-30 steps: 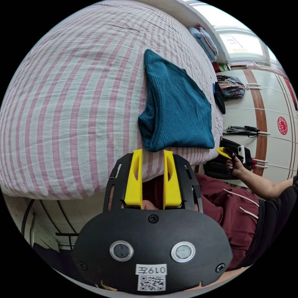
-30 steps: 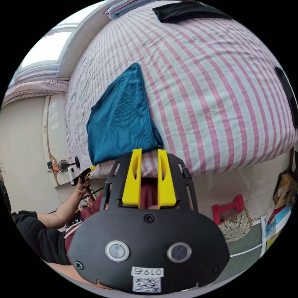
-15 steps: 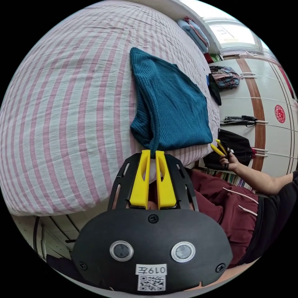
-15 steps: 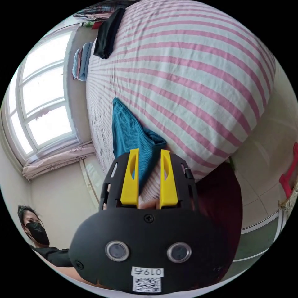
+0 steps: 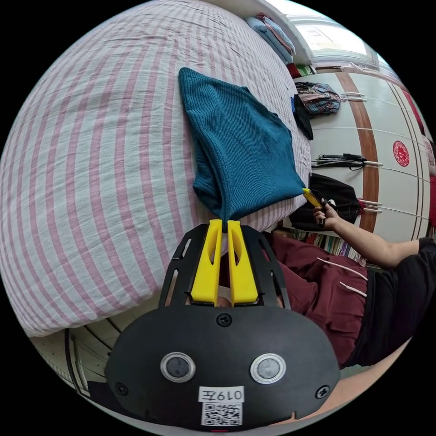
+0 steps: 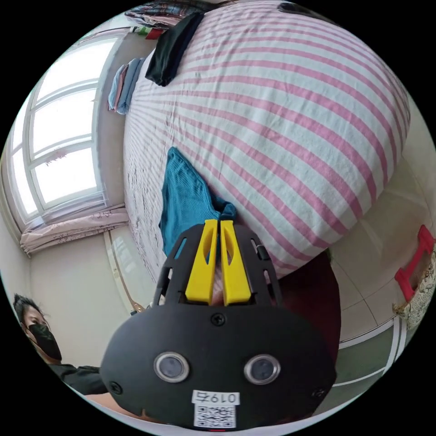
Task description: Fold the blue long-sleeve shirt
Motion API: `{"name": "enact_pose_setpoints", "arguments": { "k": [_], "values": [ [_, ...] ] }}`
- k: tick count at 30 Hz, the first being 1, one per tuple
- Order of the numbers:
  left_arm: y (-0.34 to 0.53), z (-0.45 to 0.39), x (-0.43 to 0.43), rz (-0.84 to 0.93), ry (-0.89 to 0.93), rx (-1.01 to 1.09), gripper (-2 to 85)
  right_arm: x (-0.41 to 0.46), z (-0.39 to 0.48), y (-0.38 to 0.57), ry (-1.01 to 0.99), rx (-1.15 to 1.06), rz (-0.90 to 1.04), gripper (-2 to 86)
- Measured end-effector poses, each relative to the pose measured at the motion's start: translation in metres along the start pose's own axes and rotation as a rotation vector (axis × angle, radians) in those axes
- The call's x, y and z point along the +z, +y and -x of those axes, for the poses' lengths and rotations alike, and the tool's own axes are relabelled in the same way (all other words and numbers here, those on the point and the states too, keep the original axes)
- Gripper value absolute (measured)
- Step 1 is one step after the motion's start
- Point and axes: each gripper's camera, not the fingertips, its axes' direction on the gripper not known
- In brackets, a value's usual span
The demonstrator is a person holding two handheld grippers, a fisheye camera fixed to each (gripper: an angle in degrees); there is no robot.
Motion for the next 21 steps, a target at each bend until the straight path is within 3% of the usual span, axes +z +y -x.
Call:
{"name": "enact_pose_setpoints", "arguments": {
  "k": [5, 10, 17, 21],
  "values": [
    [-0.009, 0.020, 0.017, 0.083, 0.033, -0.119, 1.2, 0.008, 0.015, -0.013, 0.133, -0.036, 0.081, 0.4],
    [-0.013, 0.023, 0.028, 0.120, 0.068, -0.128, 1.8, 0.014, 0.033, -0.025, 0.121, -0.034, 0.103, 5.7],
    [0.002, 0.031, 0.002, 0.034, 0.087, -0.171, 1.5, -0.001, 0.063, -0.048, 0.132, -0.098, 0.209, 10.8],
    [-0.009, -0.008, -0.015, -0.077, 0.029, -0.031, 1.1, -0.016, 0.080, -0.058, 0.143, -0.135, 0.237, 11.4]
  ]
}}
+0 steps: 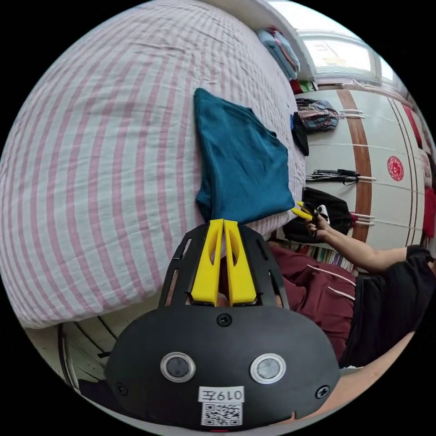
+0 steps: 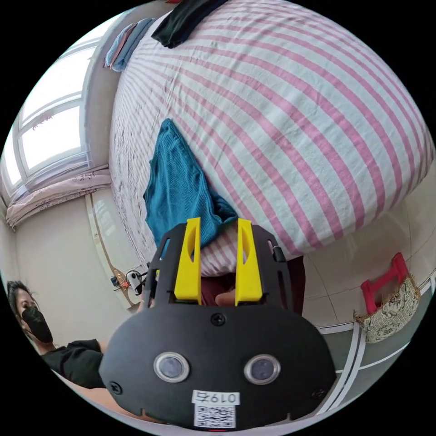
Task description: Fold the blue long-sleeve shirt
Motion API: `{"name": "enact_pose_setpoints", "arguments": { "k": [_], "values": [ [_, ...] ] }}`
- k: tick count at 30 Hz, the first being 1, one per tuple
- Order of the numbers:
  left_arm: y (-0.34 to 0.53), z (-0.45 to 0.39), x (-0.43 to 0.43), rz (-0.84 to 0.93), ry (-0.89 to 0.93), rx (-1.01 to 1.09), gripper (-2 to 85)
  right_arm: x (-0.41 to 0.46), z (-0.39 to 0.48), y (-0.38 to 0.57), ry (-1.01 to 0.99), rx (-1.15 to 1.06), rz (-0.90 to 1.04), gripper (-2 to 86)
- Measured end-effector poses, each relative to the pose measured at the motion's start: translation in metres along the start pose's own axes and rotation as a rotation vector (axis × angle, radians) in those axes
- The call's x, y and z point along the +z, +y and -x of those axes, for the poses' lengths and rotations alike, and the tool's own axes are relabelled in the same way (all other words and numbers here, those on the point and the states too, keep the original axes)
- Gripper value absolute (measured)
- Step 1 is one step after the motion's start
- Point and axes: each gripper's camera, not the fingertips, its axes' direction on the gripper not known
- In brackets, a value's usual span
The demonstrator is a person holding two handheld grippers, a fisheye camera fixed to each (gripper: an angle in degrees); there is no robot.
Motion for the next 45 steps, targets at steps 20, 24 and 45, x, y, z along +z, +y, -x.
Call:
{"name": "enact_pose_setpoints", "arguments": {
  "k": [20, 24, 45],
  "values": [
    [-0.049, -0.053, 0.092, 0.155, -0.209, 0.072, 0.7, 0.004, 0.216, -0.033, 0.659, -0.980, 0.531, 0.9],
    [-0.051, -0.061, 0.104, 0.181, -0.242, 0.090, 0.6, -0.017, 0.224, -0.047, 0.648, -0.897, 0.546, 1.0],
    [-0.019, -0.122, 0.144, 0.157, -0.143, 0.086, 0.9, -0.091, 0.357, -0.011, 0.600, -0.875, 0.231, 2.5]
  ]
}}
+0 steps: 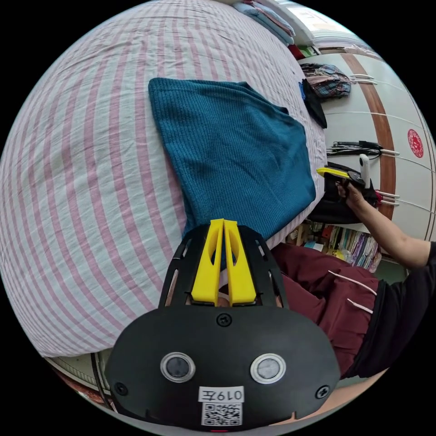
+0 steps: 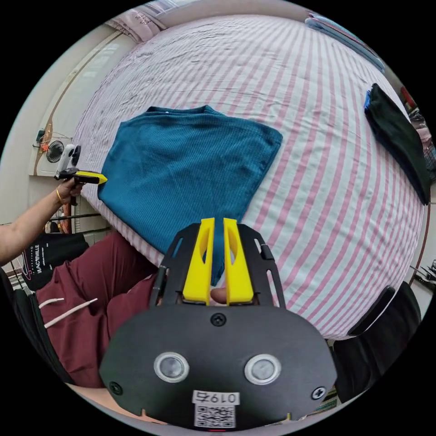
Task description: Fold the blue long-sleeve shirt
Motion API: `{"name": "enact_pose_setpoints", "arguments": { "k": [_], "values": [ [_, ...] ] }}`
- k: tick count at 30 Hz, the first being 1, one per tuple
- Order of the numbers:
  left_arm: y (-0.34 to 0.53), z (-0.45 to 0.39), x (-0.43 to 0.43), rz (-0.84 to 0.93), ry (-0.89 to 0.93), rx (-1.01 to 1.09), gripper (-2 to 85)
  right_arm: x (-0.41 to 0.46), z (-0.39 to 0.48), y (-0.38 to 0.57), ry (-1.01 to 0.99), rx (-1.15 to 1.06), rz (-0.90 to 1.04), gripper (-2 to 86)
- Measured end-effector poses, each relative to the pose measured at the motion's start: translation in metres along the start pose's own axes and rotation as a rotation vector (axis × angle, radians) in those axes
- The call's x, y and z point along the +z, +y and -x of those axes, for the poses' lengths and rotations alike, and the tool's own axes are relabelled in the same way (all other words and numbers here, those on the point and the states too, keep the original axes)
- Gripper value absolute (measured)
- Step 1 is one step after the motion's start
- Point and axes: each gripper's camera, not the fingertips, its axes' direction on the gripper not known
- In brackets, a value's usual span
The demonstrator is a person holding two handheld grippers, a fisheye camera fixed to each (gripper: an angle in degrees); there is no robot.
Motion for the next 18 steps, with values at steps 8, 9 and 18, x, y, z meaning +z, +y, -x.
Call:
{"name": "enact_pose_setpoints", "arguments": {
  "k": [8, 9, 18],
  "values": [
    [0.024, -0.047, 0.008, -0.058, -0.104, 0.050, 0.8, -0.013, 0.048, 0.011, 0.212, -0.019, 0.117, -0.9],
    [0.027, -0.058, 0.003, -0.104, -0.132, 0.060, 0.8, -0.019, 0.051, 0.013, 0.216, -0.010, 0.095, -0.9],
    [0.010, -0.184, 0.025, -0.230, -0.287, 0.223, 0.6, -0.115, 0.143, 0.051, 0.236, 0.062, -0.200, -0.9]
  ]
}}
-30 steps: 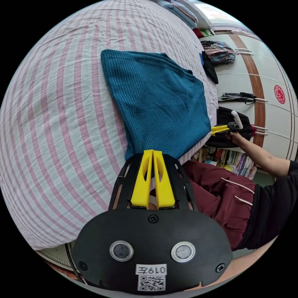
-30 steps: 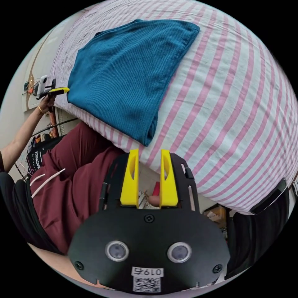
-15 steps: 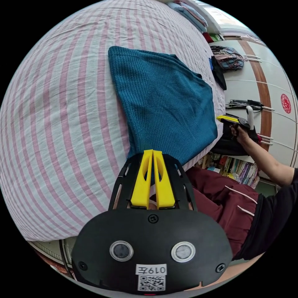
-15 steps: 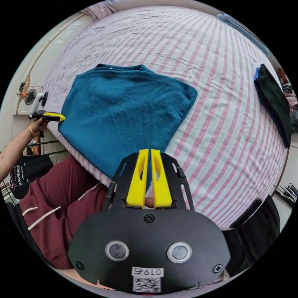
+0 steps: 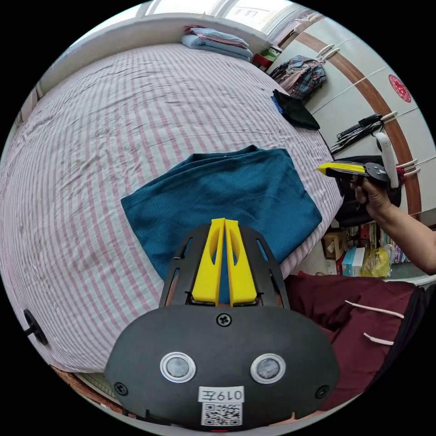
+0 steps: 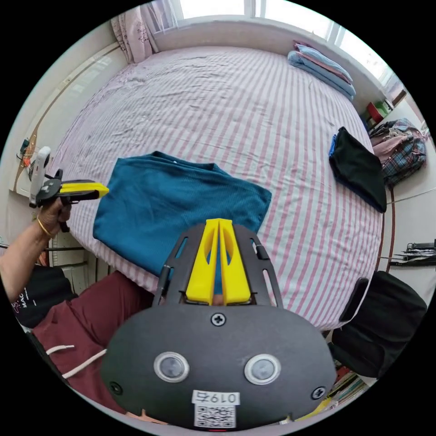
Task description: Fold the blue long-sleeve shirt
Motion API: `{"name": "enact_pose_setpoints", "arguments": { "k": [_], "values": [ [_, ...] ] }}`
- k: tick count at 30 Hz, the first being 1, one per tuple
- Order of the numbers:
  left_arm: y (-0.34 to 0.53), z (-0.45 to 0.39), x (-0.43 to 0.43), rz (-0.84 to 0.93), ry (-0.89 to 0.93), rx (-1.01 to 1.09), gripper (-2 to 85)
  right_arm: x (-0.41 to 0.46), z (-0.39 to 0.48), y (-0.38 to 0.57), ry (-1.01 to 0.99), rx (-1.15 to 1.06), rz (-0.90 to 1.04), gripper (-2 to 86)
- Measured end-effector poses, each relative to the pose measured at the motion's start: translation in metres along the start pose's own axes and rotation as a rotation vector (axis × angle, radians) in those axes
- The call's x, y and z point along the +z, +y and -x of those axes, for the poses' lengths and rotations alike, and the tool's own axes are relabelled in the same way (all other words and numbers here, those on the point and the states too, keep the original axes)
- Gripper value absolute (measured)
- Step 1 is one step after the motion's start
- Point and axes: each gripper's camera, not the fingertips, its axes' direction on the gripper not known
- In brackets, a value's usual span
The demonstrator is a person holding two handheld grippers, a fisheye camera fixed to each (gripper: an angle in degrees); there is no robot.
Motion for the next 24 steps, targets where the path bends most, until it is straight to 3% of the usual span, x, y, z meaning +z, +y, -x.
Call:
{"name": "enact_pose_setpoints", "arguments": {
  "k": [6, 8, 11, 16, 24],
  "values": [
    [0.034, -0.078, -0.032, 0.027, 0.201, 0.056, 0.5, -0.107, 0.056, 0.064, 0.109, -0.013, -0.111, -0.8],
    [0.050, -0.100, -0.044, 0.086, 0.253, 0.078, 0.5, -0.141, 0.071, 0.099, 0.031, 0.030, -0.132, -0.7],
    [0.080, -0.137, -0.067, 0.146, 0.102, 0.080, 0.6, -0.161, 0.087, 0.139, -0.143, 0.025, -0.052, -0.7],
    [0.129, -0.195, -0.104, 0.007, -0.081, 0.094, 0.6, -0.195, 0.117, 0.203, -0.053, -0.032, -0.106, -0.7],
    [0.203, -0.262, -0.123, -0.178, -0.080, -0.184, 0.6, -0.225, 0.133, 0.298, -0.048, -0.153, -0.223, -0.8]
  ]
}}
